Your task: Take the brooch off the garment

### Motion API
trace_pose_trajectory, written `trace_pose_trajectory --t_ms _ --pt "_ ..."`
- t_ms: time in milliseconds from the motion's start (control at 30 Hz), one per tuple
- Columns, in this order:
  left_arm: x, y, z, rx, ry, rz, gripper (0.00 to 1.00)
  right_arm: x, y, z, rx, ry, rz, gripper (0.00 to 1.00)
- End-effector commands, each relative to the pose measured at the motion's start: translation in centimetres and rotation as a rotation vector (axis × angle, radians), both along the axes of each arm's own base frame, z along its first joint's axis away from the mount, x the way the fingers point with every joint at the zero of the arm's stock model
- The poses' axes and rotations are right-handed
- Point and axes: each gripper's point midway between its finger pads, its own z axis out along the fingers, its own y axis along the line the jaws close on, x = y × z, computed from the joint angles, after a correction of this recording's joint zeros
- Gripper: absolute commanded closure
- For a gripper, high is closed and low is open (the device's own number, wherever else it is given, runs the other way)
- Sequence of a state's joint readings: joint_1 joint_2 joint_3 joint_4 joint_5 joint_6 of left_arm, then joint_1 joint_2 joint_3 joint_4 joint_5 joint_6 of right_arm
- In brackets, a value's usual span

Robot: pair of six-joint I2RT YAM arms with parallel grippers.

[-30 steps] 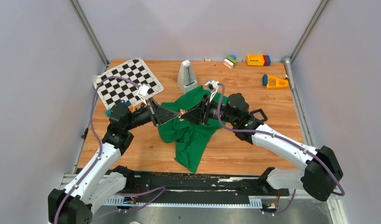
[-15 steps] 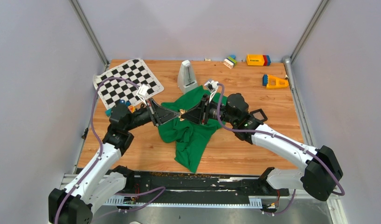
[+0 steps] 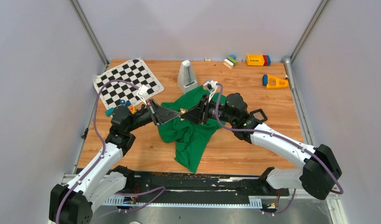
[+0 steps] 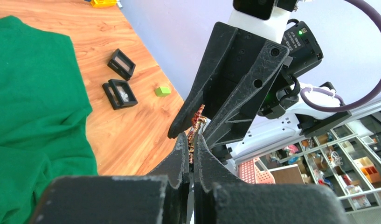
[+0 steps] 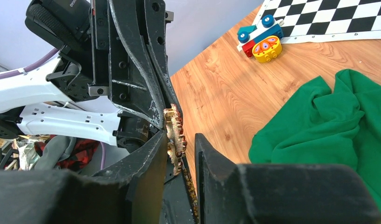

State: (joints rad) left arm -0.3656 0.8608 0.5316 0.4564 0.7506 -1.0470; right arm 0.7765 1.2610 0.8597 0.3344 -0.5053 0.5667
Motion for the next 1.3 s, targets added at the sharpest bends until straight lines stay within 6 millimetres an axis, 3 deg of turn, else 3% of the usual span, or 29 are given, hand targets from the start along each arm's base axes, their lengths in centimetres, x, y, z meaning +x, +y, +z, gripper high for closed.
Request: trace_pose_trajectory --t_ms 0,133,267,333,433,533,600,633,667,700,733,767,800,833,867,900,933,1000,1067,1167,1267 --pt "-0.6 -0.3 1.2 -0.018 -0.078 -0.021 1.0 0.2 0.3 2.0 0.05 -0.047 -0.002 0.68" --pt "0.3 0.0 -0.9 0.061 -0.041 0.032 1.0 -0.6 -0.5 2.5 0.066 -0.054 0.005 0.47" --pt "1.0 0.2 -2.2 0.106 -0.003 0.063 1.0 -1.0 -2.5 3.0 0.093 -0.043 -0.027 0.34" --pt "1.1 0.2 -2.5 0.126 0.001 0.07 1.0 -0.9 -3.5 2.7 0.083 -0.031 -0.068 0.3" --pt "1.1 -0.6 -3.2 0.163 -0.007 0.069 1.0 0.5 -5.8 0.4 -0.017 0.046 -0.237 0.25" --pt "1.0 -2.0 -4.8 0.219 0.005 0.054 1.0 3.7 -11.3 -3.4 -0.177 0.184 -0.609 0.19" --pt "0.8 -3.6 -6.3 0.26 0.017 0.02 1.0 4.3 -15.0 -5.3 -0.289 0.198 -0.763 0.21" --pt "0.7 -4.8 -8.1 0.3 0.044 -0.009 1.0 4.4 -16.9 -6.4 -0.345 0.21 -0.834 0.22" --pt "0.9 -5.4 -8.4 0.313 0.045 -0.023 1.0 4.4 -18.8 -7.3 -0.388 0.219 -0.898 0.26" --pt "1.1 -6.3 -10.3 0.359 0.07 -0.048 1.0 4.4 -20.7 -8.1 -0.425 0.225 -0.961 0.33" --pt "1.4 -6.7 -10.8 0.39 0.093 -0.058 1.0 4.4 -22.3 -9.0 -0.455 0.238 -1.011 0.37" --pt "2.5 -6.8 -13.3 0.472 0.124 -0.049 1.0 4.4 -23.9 -9.7 -0.468 0.264 -1.057 0.4" --pt "3.6 -6.3 -14.0 0.563 0.166 -0.015 1.0 4.4 -25.4 -10.2 -0.465 0.29 -1.091 0.43" --pt "4.7 -5.6 -16.7 0.671 0.195 -0.01 1.0 4.4 -26.6 -10.8 -0.459 0.312 -1.118 0.44" --pt "5.7 -4.9 -17.1 0.739 0.223 0.013 1.0 4.4 -27.7 -11.2 -0.441 0.335 -1.152 0.44" --pt "6.7 -4.0 -19.4 0.801 0.268 0.019 1.0 4.5 -28.8 -11.5 -0.419 0.361 -1.196 0.44" --pt "7.6 -3.7 -19.6 0.813 0.286 0.029 1.0 4.7 -29.8 -12.0 -0.392 0.393 -1.241 0.44" --pt "10.1 -1.9 -23.1 0.849 0.379 0.081 1.0 5.4 -31.2 -13.1 -0.328 0.482 -1.312 0.42" --pt "12.1 0.3 -25.4 0.885 0.45 0.166 1.0 6.5 -32.3 -14.0 -0.282 0.566 -1.367 0.44" --pt "14.1 3.5 -27.0 0.925 0.506 0.317 1.0 9.0 -33.2 -14.6 -0.311 0.618 -1.39 0.45" --pt "15.4 7.5 -26.0 1.015 0.475 0.528 1.0 11.7 -33.2 -15.0 -0.487 0.573 -1.321 0.46"
